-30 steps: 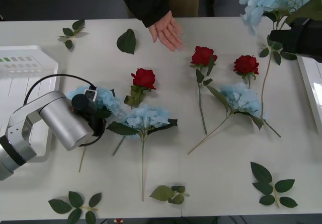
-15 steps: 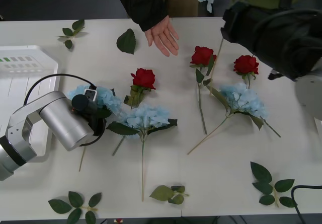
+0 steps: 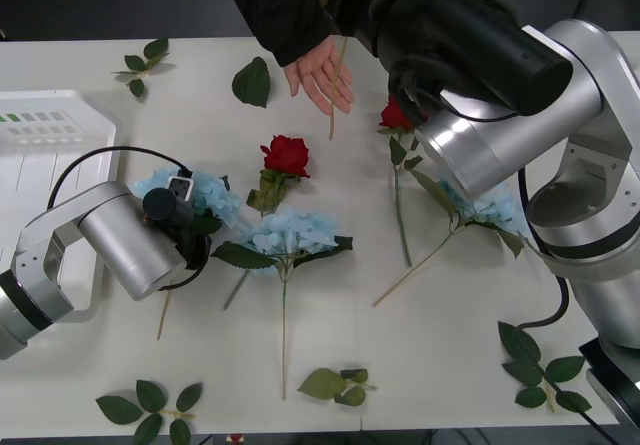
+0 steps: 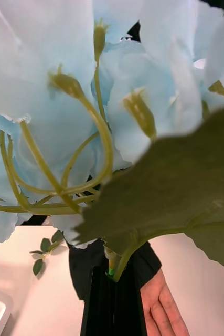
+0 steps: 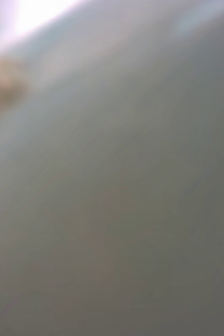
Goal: Place the red flowers into the right box and the blue flowers into the left box. If a person shows an open palm, hand one flower to the person first, then continue sorting.
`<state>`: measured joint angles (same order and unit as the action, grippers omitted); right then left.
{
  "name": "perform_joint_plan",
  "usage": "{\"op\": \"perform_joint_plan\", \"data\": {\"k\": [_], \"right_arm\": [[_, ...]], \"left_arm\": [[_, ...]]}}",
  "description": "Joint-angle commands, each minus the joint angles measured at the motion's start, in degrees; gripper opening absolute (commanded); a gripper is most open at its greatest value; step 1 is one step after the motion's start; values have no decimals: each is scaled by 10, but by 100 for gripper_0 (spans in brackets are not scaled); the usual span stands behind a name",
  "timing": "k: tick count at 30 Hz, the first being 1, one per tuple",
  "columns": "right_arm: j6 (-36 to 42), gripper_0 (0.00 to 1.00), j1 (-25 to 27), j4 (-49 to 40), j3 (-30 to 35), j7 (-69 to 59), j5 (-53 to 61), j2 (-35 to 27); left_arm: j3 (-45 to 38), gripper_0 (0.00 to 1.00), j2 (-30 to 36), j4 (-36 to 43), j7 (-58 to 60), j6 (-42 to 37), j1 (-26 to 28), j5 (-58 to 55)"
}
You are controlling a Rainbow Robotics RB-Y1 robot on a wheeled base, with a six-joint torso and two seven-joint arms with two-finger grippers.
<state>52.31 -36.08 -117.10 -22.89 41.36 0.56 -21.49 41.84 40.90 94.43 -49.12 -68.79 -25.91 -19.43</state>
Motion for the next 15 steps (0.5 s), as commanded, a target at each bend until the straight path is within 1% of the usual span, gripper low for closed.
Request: {"op": "perform_joint_plan", "data": {"k": [1, 15], "right_arm": [[-26, 0, -19, 13, 0, -24, -14, 15], [-26, 0, -18, 13, 0, -36, -17, 9]], "left_arm": [[9, 0, -7, -10, 10, 17, 24, 8], [10, 0, -7, -10, 10, 17, 24, 7]]}}
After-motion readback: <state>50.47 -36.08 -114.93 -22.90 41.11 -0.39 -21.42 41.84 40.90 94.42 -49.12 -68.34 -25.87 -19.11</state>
